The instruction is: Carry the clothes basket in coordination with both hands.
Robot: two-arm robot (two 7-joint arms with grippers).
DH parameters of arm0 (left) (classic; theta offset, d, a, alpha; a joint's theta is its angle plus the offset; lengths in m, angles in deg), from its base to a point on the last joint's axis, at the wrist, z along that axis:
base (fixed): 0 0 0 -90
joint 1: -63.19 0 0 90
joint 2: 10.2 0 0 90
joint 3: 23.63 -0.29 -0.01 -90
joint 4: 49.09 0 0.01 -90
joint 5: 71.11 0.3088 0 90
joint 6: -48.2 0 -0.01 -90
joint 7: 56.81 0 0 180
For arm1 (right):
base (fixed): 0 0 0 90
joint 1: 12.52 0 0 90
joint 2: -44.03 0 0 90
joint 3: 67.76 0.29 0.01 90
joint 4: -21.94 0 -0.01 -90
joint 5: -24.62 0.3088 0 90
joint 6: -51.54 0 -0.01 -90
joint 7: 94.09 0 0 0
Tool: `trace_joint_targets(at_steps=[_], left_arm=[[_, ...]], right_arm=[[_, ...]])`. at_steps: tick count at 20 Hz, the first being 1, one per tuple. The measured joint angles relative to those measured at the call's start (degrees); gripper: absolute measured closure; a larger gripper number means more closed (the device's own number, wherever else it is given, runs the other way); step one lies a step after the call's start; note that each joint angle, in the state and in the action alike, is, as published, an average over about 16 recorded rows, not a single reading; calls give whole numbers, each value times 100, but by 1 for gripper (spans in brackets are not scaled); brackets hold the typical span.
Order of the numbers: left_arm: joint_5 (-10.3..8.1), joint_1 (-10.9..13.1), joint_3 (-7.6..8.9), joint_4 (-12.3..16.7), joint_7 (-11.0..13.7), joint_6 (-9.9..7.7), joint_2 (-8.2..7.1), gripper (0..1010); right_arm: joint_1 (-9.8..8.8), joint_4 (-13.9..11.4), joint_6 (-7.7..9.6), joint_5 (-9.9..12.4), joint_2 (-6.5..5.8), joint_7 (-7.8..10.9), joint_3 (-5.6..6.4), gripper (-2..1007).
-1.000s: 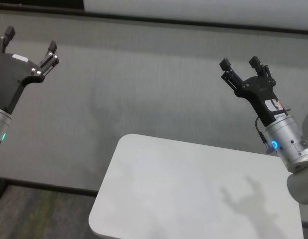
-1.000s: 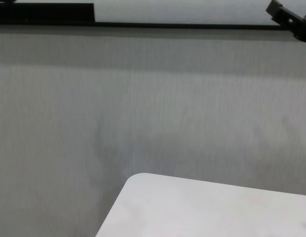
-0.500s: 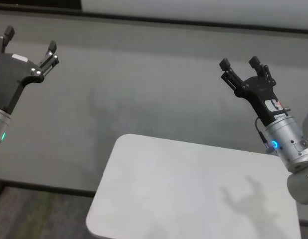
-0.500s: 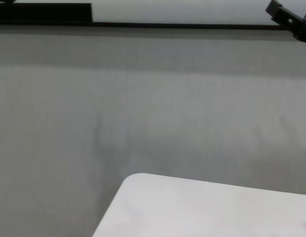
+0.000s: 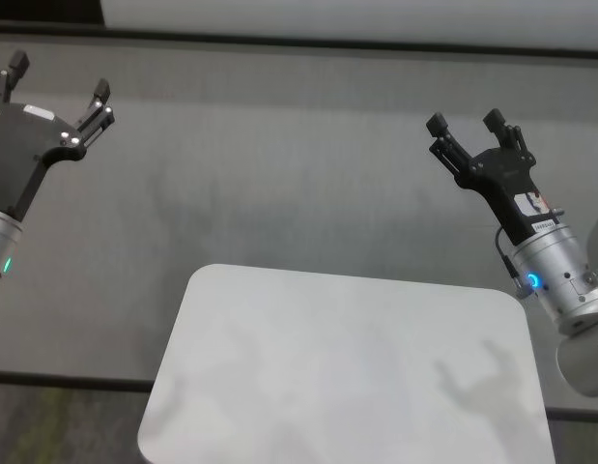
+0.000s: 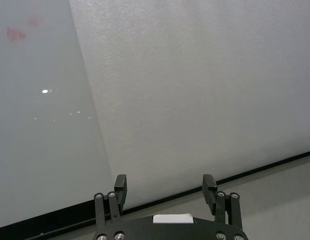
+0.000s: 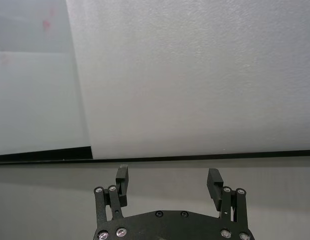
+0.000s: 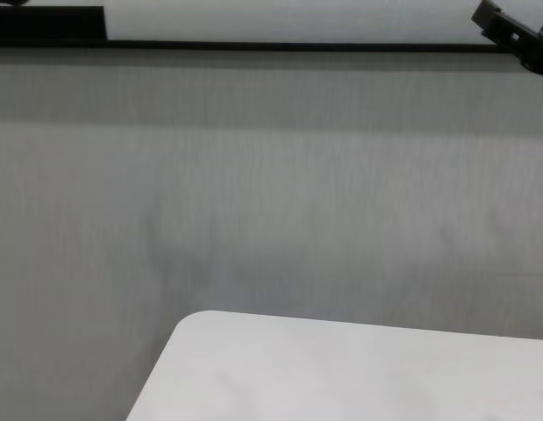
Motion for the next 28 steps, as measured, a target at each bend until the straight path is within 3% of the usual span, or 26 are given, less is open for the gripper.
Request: trace_joint_targets(at_steps=[6, 15, 21, 28], left_arm=[[-140, -9, -57, 6, 244, -76, -10, 8], [-732, -9, -250, -178, 860, -438, 3, 8], [-1117, 49, -395, -618, 1110, -752, 7, 8], [-1268, 89, -551, -1331, 1218, -850, 24, 8]], right_arm=[[11, 31, 88, -51, -23, -34, -41, 5], [78, 386, 590, -245, -101, -147, -253, 5], [147, 828, 930, -349, -112, -201, -412, 5], [254, 1436, 1002, -430, -37, -179, -538, 5]])
